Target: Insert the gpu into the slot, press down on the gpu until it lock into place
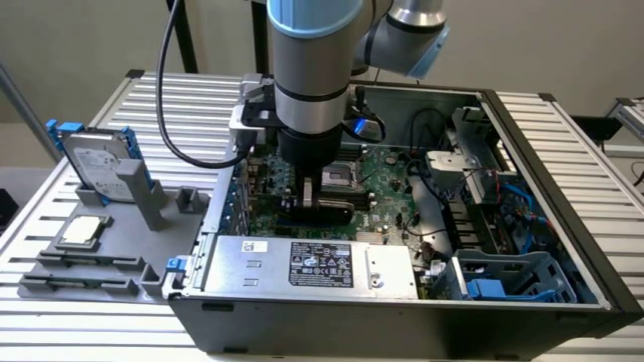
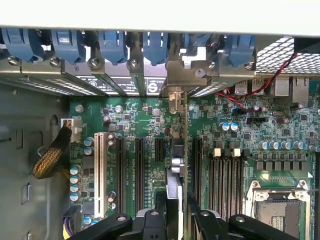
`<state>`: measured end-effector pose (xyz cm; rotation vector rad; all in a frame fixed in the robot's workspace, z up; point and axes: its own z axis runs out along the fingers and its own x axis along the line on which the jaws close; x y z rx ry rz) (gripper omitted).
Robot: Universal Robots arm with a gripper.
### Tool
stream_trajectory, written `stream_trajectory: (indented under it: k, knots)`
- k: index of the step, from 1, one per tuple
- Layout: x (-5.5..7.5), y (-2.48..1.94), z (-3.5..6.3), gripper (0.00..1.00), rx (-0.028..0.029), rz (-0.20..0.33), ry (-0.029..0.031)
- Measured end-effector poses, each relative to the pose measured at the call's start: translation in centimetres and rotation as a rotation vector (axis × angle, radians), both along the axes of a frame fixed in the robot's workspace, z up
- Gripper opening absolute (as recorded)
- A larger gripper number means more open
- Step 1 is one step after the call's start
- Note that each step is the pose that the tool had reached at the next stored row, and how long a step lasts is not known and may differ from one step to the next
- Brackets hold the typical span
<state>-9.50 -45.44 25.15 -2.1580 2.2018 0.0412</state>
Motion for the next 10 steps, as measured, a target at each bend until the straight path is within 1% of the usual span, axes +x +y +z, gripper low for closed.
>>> stream_trajectory:
  k: [10]
  knots:
    - [-0.02,0.0,-0.49,0.26,0.0001,0.003,0.0001]
